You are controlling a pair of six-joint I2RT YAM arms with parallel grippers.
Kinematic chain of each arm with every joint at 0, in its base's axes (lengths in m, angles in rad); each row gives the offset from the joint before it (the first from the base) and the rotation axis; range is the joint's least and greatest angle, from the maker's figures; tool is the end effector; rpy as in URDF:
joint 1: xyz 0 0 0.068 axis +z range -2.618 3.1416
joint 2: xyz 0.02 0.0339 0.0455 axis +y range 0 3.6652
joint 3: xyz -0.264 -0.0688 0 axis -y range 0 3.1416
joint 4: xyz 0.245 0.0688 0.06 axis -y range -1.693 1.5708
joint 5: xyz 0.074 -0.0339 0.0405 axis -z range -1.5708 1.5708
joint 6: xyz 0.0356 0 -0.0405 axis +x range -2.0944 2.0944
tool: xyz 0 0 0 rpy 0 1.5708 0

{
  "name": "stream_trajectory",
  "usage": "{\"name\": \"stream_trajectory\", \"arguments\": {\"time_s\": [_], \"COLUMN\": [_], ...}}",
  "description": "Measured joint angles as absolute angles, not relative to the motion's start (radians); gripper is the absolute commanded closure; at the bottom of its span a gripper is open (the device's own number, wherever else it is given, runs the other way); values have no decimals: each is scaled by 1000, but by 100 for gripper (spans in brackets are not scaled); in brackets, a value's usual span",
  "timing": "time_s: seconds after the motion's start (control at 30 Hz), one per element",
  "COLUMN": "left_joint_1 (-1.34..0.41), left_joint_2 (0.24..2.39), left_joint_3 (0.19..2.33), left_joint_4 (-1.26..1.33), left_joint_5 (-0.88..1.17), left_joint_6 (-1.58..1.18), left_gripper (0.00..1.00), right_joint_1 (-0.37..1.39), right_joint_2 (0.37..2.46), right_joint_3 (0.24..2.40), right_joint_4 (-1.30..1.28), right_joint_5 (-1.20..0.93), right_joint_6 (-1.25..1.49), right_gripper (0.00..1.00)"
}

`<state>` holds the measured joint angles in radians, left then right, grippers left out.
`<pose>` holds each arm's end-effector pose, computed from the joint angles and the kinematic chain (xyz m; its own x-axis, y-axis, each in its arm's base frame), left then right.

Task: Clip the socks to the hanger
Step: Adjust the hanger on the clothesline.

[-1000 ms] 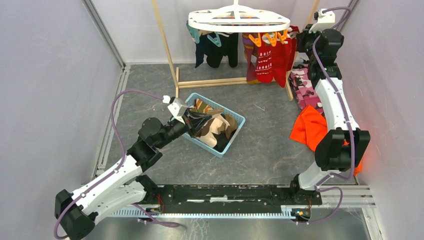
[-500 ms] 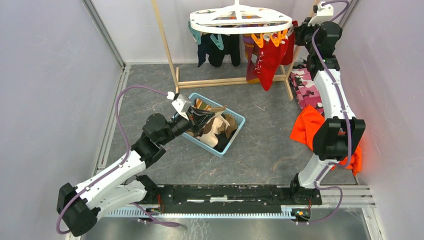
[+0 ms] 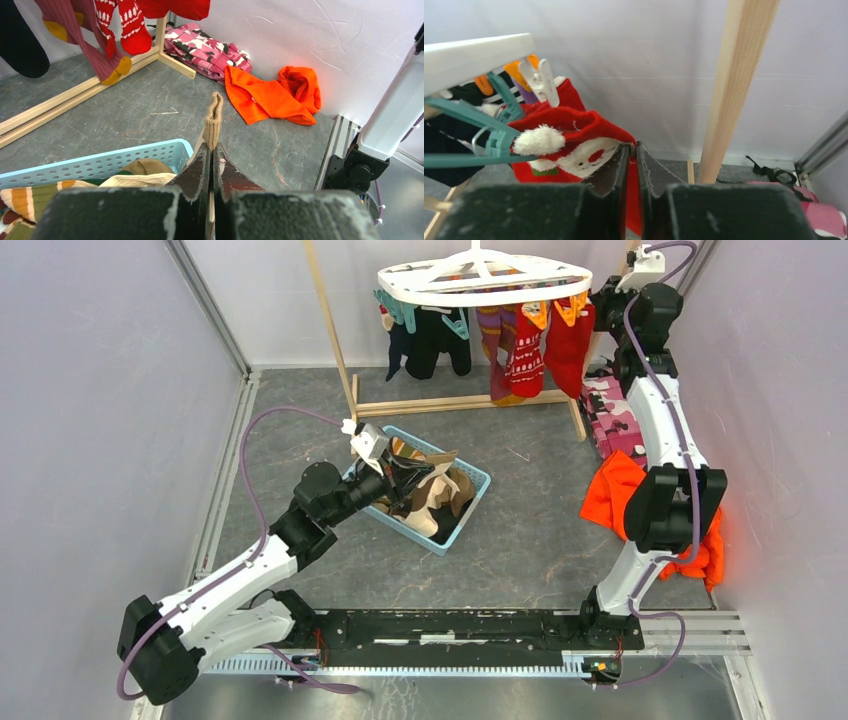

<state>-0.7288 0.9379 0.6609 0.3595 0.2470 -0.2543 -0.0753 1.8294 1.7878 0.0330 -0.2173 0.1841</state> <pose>0.1614 -0.1557 0.3260 -0.1487 -0.1943 -0.9696 0.8164 0.5292 -0.2312 0.4429 -0.0257 0.4175 -0.0343 0.1819 -0.9827 -0.1376 0.9731 0.1849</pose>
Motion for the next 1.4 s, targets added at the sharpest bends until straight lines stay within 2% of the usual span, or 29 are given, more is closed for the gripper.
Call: {"name": "stream_trajectory", "arguments": {"time_s": [0.13, 0.27, 0.57, 0.77, 1.03, 1.1, 1.23, 1.4], "left_joint_1": [-729, -729, -729, -729, -727, -721, -702, -666], "left_joint_2": [953, 967, 1055, 1089, 1224, 1275, 1371, 1471], "left_joint_3": [669, 681, 739, 770, 868, 905, 974, 1041], "left_joint_4": [365, 376, 389, 398, 424, 429, 443, 479], "left_joint_5": [249, 260, 295, 299, 308, 318, 334, 348], "left_joint_6": [-262, -264, -263, -252, -187, -176, -160, -160], "left_gripper": [98, 98, 98, 98, 98, 98, 98, 98], "right_joint_1": [-81, -83, -115, -173, -238, -241, -223, -73], "right_joint_2": [1782, 1701, 1592, 1532, 1427, 1403, 1350, 1253], "right_joint_3": [1694, 1580, 1544, 1523, 1499, 1499, 1492, 1464], "right_joint_4": [76, 84, 81, 45, -25, -52, -91, -208], "right_joint_5": [-309, -389, -499, -614, -798, -869, -1052, -1143], "right_joint_6": [188, 183, 175, 127, 23, -10, -63, -200], "right_gripper": [67, 59, 36, 29, 28, 24, 25, 40]}}
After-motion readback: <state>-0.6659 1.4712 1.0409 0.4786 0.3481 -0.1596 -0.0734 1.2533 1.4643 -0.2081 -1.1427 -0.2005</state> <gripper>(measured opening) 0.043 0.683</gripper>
